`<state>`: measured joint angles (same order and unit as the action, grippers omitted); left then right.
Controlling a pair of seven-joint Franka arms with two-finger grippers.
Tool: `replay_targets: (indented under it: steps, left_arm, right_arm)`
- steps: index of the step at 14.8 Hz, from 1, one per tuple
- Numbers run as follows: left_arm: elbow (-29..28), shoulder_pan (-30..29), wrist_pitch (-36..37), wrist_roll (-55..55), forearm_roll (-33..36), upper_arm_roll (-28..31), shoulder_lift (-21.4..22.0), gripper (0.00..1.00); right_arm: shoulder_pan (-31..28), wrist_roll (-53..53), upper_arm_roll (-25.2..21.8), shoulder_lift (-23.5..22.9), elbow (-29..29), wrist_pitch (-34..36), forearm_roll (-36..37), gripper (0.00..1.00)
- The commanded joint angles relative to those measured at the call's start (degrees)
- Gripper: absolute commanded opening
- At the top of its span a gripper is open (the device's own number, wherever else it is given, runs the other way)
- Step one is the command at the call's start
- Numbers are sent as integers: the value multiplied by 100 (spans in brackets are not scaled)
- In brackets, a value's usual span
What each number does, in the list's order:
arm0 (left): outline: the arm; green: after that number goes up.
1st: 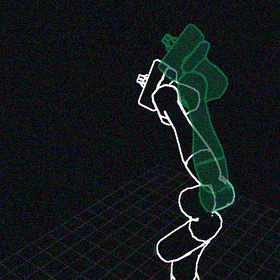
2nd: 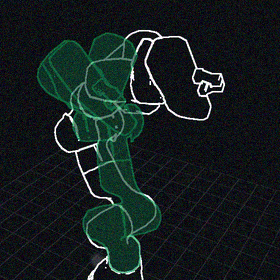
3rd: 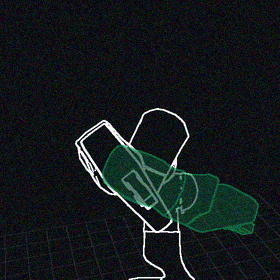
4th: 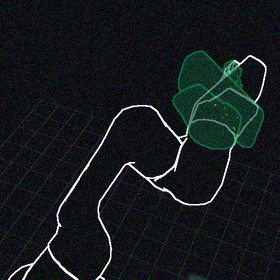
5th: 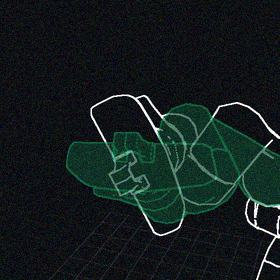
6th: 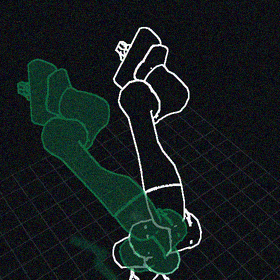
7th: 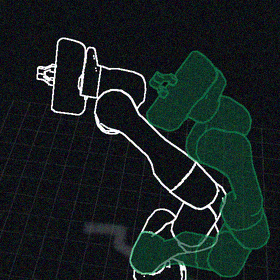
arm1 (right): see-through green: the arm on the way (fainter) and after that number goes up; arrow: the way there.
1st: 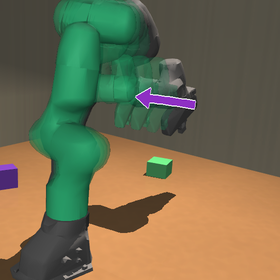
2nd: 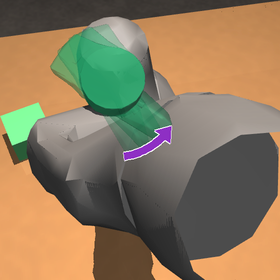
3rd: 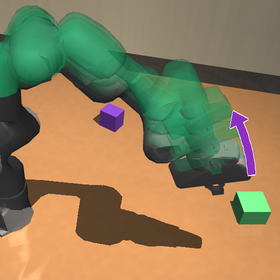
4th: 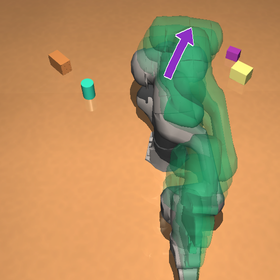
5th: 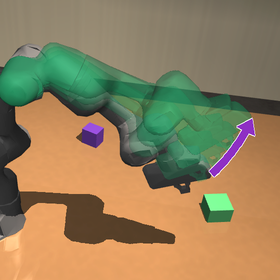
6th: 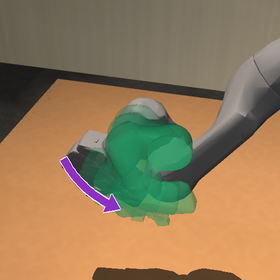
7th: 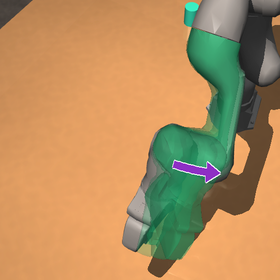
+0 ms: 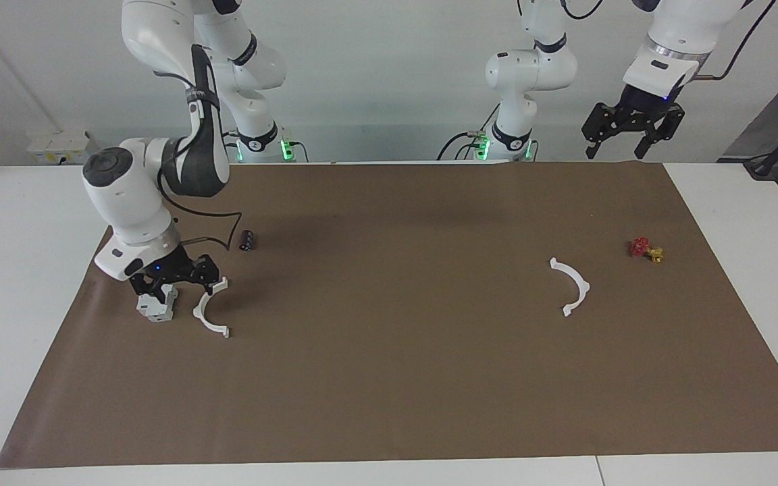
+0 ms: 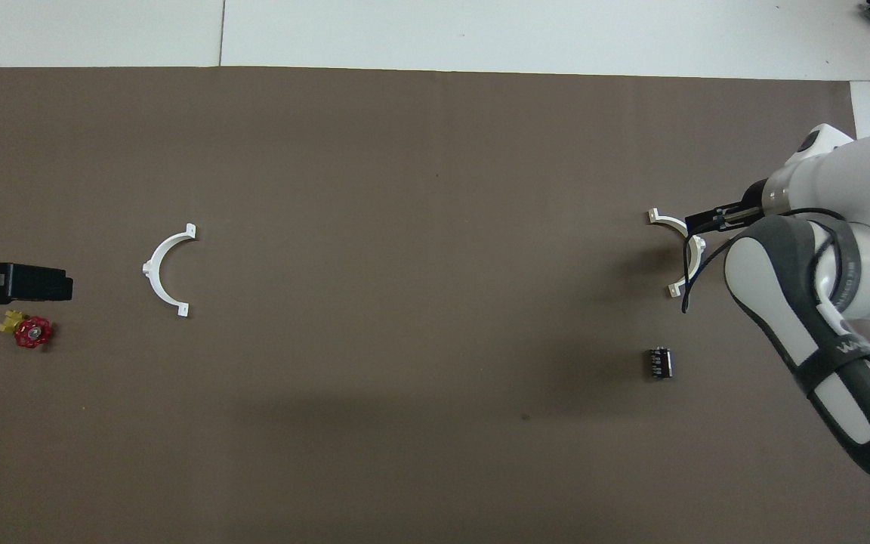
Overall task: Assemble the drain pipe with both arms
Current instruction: 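Reach the right gripper to the white half-ring and grasp it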
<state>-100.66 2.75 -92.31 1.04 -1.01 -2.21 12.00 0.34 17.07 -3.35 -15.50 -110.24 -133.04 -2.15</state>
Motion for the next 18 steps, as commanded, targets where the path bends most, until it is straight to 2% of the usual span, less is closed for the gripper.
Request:
replay_targets:
  steps: [1,5,7,8,9,10,11,12,15,18]
  left_arm:
    - [-68,6,73,-60,-92,37,92,100]
    - [-77,6,64,-60,-92,37,101,100]
    - [-77,6,64,-69,-92,37,101,100]
    - [-85,6,64,-69,-92,37,101,100]
    - [-94,6,64,-69,-92,37,109,100]
    - [-94,6,55,-60,-92,37,109,100]
    - [-94,6,55,-69,-92,37,109,100]
    - [-94,6,55,-69,-92,37,109,100]
    - [-94,6,46,-69,-92,37,109,100]
    - [-94,-3,46,-69,-92,37,109,100]
  right_arm:
    - [-51,647,45,-75,-348,-564,-321,100]
    - [-244,1262,45,-84,-796,-837,-321,95]
    - [-315,1500,45,-128,-894,-952,-330,88]
    - [-315,1510,45,-154,-903,-970,-330,81]
    - [-306,1519,45,-163,-903,-970,-330,68]
    - [-306,1527,45,-172,-903,-978,-330,47]
    - [-298,1510,45,-172,-894,-979,-330,3]
    - [-280,1440,45,-181,-850,-970,-330,0]
    - [-236,1151,45,-251,-560,-838,-409,0]
    - [-61,527,81,-181,-271,-365,-391,0]
